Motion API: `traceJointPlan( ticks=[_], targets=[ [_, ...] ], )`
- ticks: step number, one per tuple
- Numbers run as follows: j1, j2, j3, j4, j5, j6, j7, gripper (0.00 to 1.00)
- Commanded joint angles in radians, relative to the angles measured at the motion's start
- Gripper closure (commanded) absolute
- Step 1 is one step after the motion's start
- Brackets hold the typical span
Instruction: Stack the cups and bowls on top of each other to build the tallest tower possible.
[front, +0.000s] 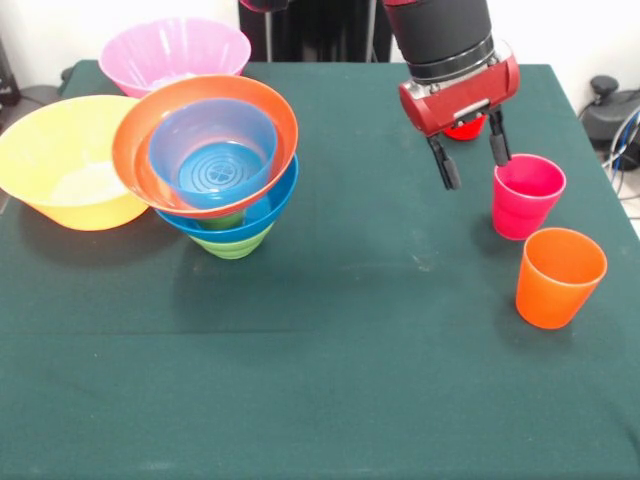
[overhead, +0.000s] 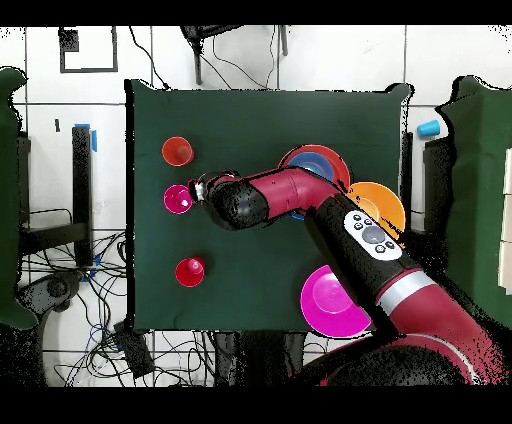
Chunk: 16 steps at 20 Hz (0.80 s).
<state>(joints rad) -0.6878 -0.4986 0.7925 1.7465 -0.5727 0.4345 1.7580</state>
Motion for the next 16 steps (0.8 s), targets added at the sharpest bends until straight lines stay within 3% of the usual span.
traceJointPlan(
  ticks=[1,6,16],
  targets=[
    [0.005,0.128,0.012,-0.013,-0.040,0.003,-0.094,0.00],
    [0.008,0.155,0.023,-0.026,-0.065,-0.060,-0.075,0.00],
    [0.017,0.212,-0.004,-0.068,-0.091,-0.046,-0.097,0.00]
  ],
)
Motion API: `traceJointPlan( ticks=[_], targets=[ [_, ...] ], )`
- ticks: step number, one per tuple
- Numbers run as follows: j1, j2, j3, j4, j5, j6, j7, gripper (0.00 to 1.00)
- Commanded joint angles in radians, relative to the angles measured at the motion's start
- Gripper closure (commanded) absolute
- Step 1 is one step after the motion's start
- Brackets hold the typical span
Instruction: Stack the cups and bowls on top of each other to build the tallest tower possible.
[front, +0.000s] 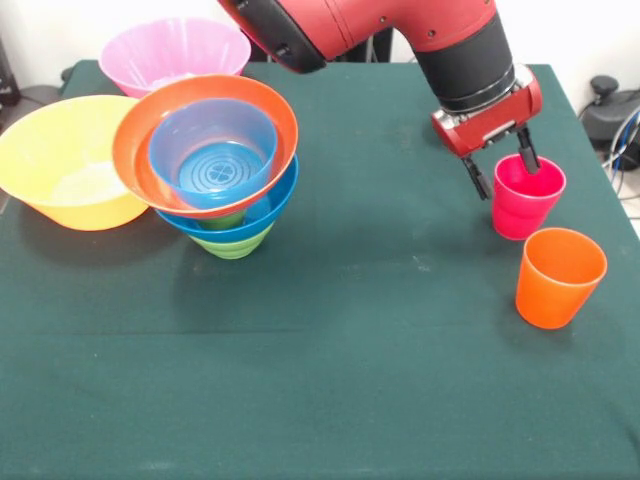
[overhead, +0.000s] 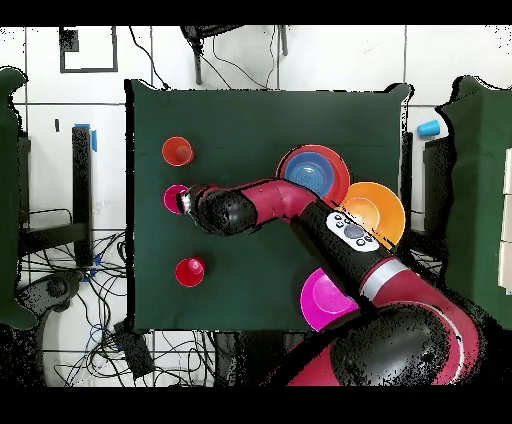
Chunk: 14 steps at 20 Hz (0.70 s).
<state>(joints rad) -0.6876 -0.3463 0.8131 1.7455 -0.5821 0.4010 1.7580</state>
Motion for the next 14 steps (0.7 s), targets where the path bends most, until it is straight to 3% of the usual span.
traceJointPlan(
  ticks=[1,11,12,14],
  targets=[
    [0.021,0.056,-0.033,-0.069,-0.084,-0.004,-0.098,0.00],
    [0.099,-0.031,-0.150,-0.094,-0.107,0.091,-0.050,0.00],
    [0.104,-0.033,-0.160,-0.096,-0.104,0.086,-0.054,1.00],
    [0.109,-0.037,-0.168,-0.096,-0.106,0.086,-0.055,1.00]
  ],
)
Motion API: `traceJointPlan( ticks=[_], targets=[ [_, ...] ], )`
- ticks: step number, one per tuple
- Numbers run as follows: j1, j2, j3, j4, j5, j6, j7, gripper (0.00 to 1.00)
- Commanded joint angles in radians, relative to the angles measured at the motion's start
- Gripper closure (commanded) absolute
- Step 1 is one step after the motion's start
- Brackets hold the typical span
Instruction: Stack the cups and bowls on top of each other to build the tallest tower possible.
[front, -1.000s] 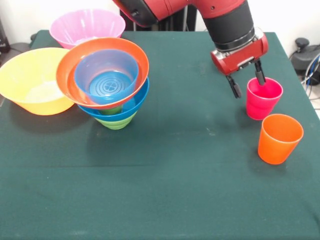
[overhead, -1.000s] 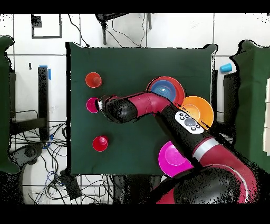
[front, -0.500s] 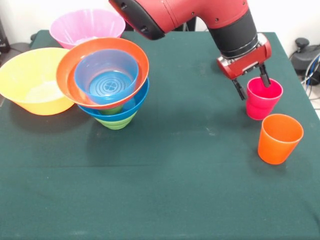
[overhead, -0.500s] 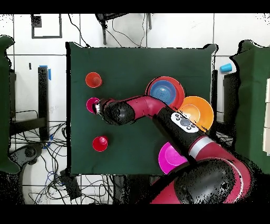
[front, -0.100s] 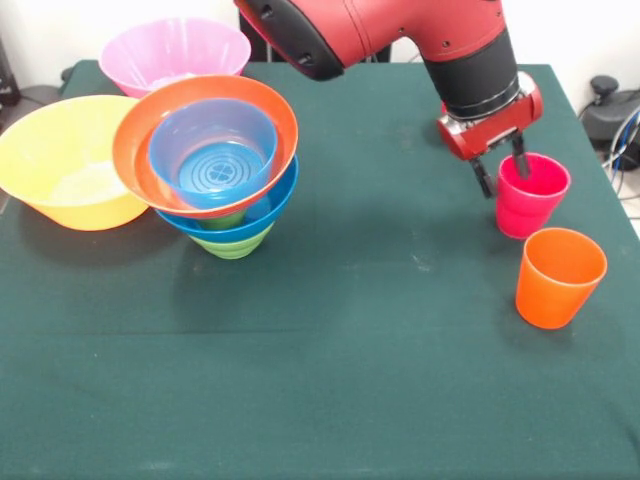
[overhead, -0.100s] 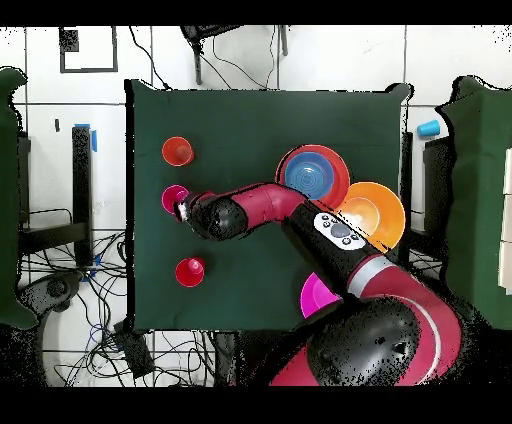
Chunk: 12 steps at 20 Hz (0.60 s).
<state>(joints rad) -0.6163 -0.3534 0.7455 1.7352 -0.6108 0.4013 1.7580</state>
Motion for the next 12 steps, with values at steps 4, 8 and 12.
traceJointPlan(
  ticks=[4,8,12],
  targets=[
    [0.057,-0.044,-0.128,-0.086,-0.090,0.079,-0.054,1.00],
    [0.061,-0.047,-0.141,-0.079,-0.097,0.060,-0.059,1.00],
    [0.066,-0.050,-0.149,-0.076,-0.094,0.050,-0.059,1.00]
  ],
)
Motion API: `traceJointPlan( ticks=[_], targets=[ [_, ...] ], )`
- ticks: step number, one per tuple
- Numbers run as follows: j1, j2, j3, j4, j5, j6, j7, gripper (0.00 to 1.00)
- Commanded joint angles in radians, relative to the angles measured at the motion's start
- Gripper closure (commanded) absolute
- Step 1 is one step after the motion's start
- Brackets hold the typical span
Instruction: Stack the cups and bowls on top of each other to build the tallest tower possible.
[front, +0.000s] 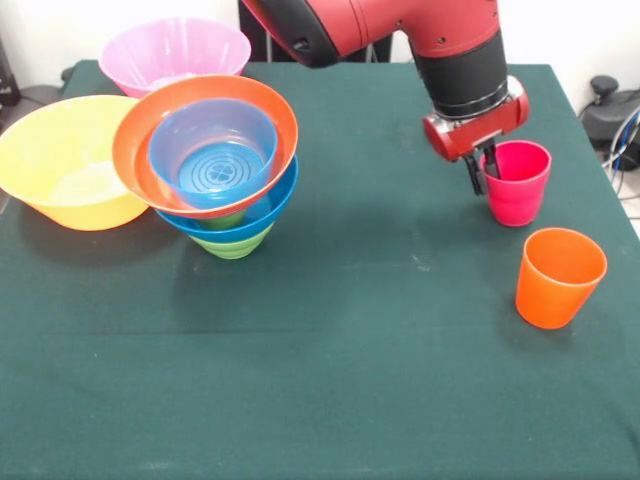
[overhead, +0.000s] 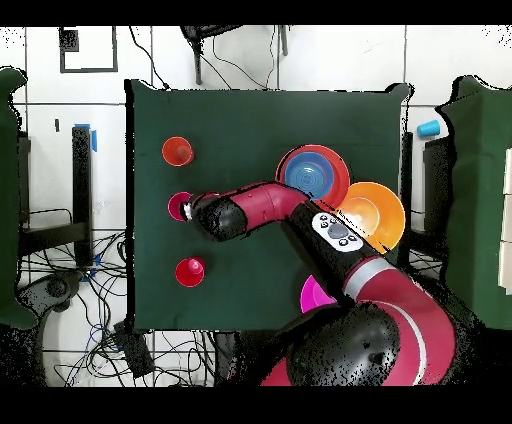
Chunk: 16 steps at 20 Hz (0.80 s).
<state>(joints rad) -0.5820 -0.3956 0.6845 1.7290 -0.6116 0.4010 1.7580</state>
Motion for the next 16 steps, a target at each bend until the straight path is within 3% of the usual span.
traceJointPlan(
  ticks=[1,16],
  targets=[
    [0.033,-0.008,-0.090,-0.069,-0.093,0.049,-0.058,1.00],
    [0.044,-0.087,-0.101,-0.053,-0.053,0.075,-0.055,1.00]
  ],
)
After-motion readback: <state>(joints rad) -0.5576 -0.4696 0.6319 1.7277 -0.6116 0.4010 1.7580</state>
